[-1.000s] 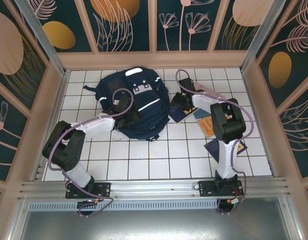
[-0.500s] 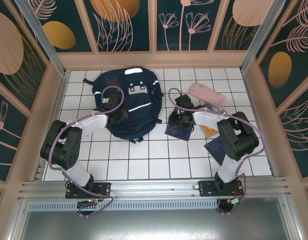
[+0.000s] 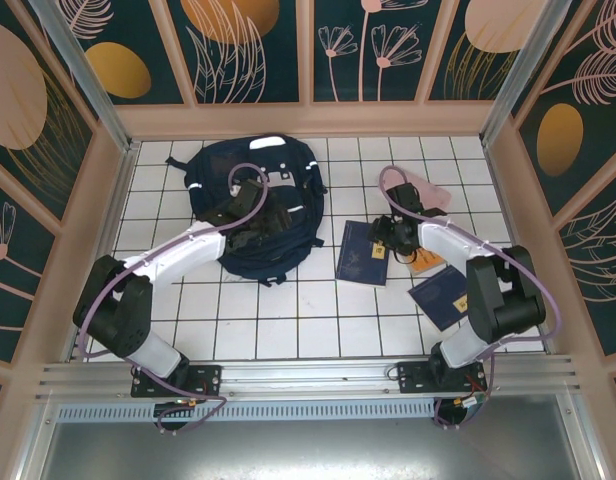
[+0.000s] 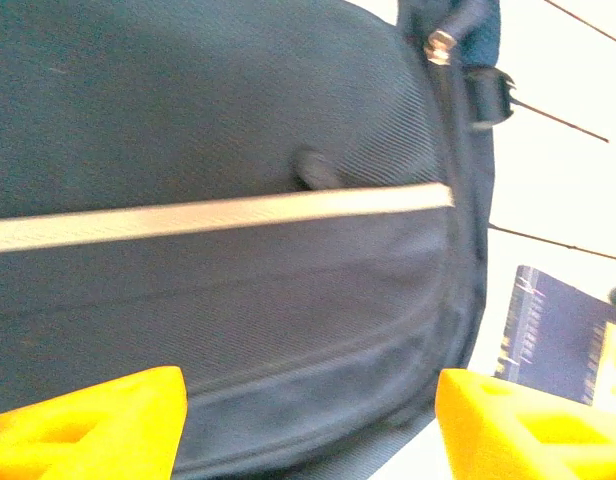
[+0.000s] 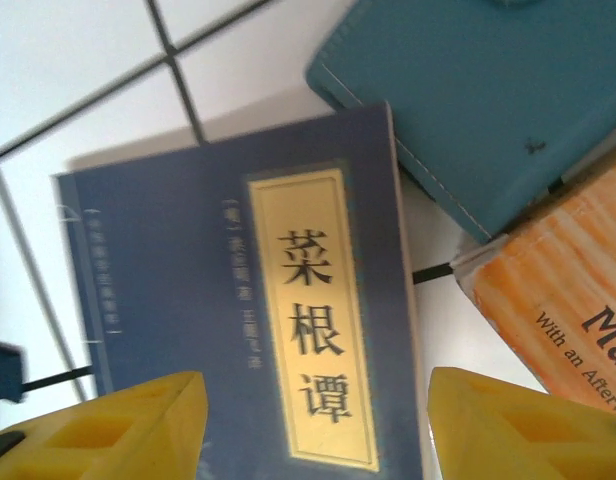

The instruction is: Pack the student bag

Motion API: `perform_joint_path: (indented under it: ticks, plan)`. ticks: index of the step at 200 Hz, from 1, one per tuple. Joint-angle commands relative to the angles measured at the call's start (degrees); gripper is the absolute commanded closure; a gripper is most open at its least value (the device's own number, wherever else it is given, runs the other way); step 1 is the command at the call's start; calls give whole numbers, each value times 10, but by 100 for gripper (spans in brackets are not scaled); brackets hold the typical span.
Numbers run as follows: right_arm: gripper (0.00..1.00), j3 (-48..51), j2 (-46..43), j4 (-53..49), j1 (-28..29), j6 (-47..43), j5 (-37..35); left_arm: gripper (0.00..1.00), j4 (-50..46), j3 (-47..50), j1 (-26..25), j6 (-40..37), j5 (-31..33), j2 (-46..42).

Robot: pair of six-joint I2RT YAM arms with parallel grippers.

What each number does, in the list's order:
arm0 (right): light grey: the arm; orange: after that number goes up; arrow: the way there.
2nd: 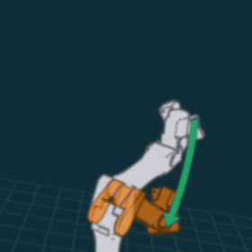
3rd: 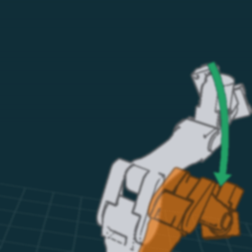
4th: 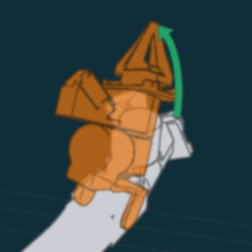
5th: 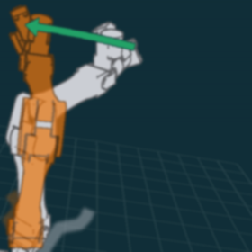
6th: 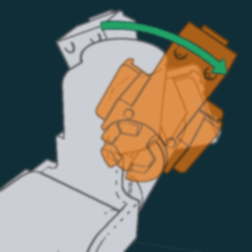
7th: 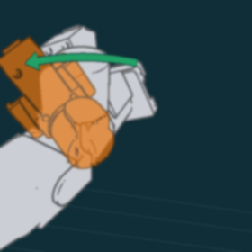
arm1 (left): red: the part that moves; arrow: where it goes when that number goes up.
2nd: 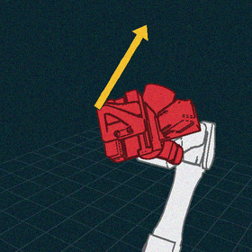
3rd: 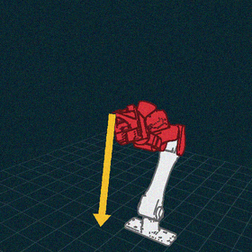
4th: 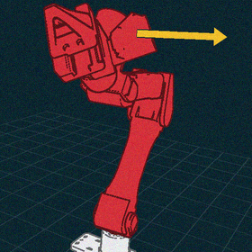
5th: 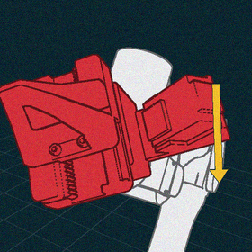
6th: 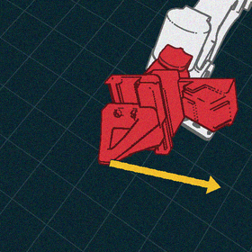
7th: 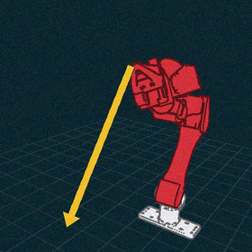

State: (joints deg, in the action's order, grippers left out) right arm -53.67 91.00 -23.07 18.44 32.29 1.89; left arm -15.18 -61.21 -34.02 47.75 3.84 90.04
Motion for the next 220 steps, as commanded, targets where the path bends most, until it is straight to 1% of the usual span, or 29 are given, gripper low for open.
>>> perform_joint_path:
  ticks: [1,38,55,64,68,94,108,134,165,174,201,220]
  plan:
    - [42,-9,39,-35,-2,-8,-25,33,11,-20,-22,19,-38,3]
    - [52,-15,69,-32,-2,-24,-10,33,50,-41,-57,33,-85,33]
    - [56,-15,67,-28,-1,-31,-2,33,52,-60,-78,37,-89,63]
    - [57,-15,64,-26,0,-35,4,36,50,-70,-90,41,-87,78]
    - [57,-15,64,-26,0,-36,6,37,49,-76,-96,42,-84,99]
    - [58,-15,63,-26,0,-43,13,44,41,-124,-129,36,-88,168]
    - [58,-14,63,-25,0,-45,15,54,42,-151,-141,37,-93,203]
    - [59,-15,63,-26,-1,-47,18,67,46,-188,-158,46,-98,257]
    - [59,-17,55,-27,0,-51,17,72,32,-215,-180,64,-78,310]
    - [60,-18,54,-28,-1,-54,21,76,34,-217,-183,68,-81,324]
    - [62,-20,39,-30,-1,-66,59,80,13,-228,-189,67,-74,353]
    - [63,-13,8,-28,0,-77,85,81,-7,-230,-190,64,-59,362]
